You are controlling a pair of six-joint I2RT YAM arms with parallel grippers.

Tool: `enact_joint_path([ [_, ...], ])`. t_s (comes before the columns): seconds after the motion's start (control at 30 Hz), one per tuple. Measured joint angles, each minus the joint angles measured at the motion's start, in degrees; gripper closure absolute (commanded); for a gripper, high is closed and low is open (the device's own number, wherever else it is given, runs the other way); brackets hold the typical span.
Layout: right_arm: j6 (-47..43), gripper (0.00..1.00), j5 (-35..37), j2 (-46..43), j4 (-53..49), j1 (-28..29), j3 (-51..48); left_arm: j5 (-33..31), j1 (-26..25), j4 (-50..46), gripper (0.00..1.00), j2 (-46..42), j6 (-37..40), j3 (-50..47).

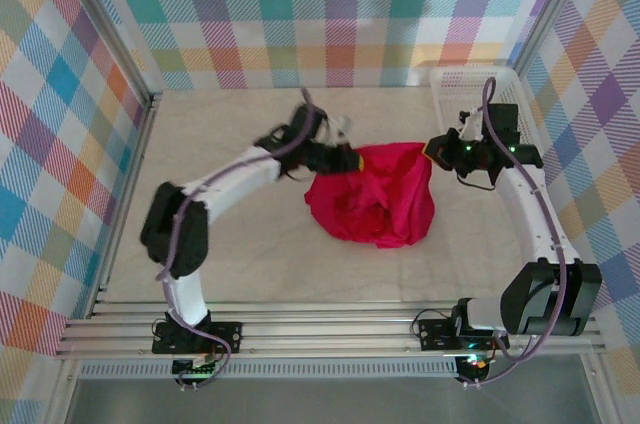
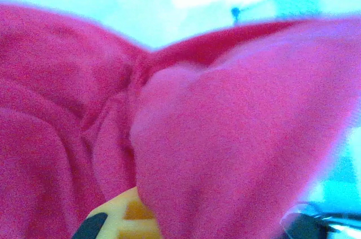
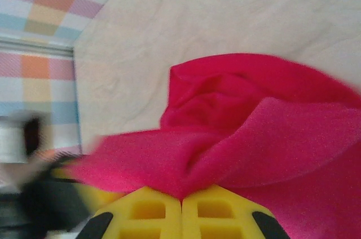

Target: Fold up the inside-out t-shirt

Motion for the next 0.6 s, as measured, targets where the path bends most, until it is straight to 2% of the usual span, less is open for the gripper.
enact_joint_path([
  [0.13,-1.2,1.00,-2.7,1.0,1.7,1.6,-1.7,6.7,6.4,-6.0,1.00,-6.4,0.2,7.9],
  [0.23,-1.2,1.00,-4.1,2.4,3.7,2.5,-2.0,12.9,6.5,-7.2,1.00,-7.3,-1.7,8.7],
  [0.37,-1.2,1.00,-3.0,4.1,3.5,2.4,-2.8,18.4,7.0,-6.6,1.00,-3.8,-4.4,7.0],
  [0.53,-1.4,1.00,-0.9,5.5,2.1,1.7,-2.8,19.6,7.8,-8.9,1.00,1.4,-3.0,5.6],
  [0.6,-1.2,1.00,-0.8,5.6,2.1,1.8,-2.8,17.1,7.9,-11.8,0.92,3.6,-0.9,6.2],
])
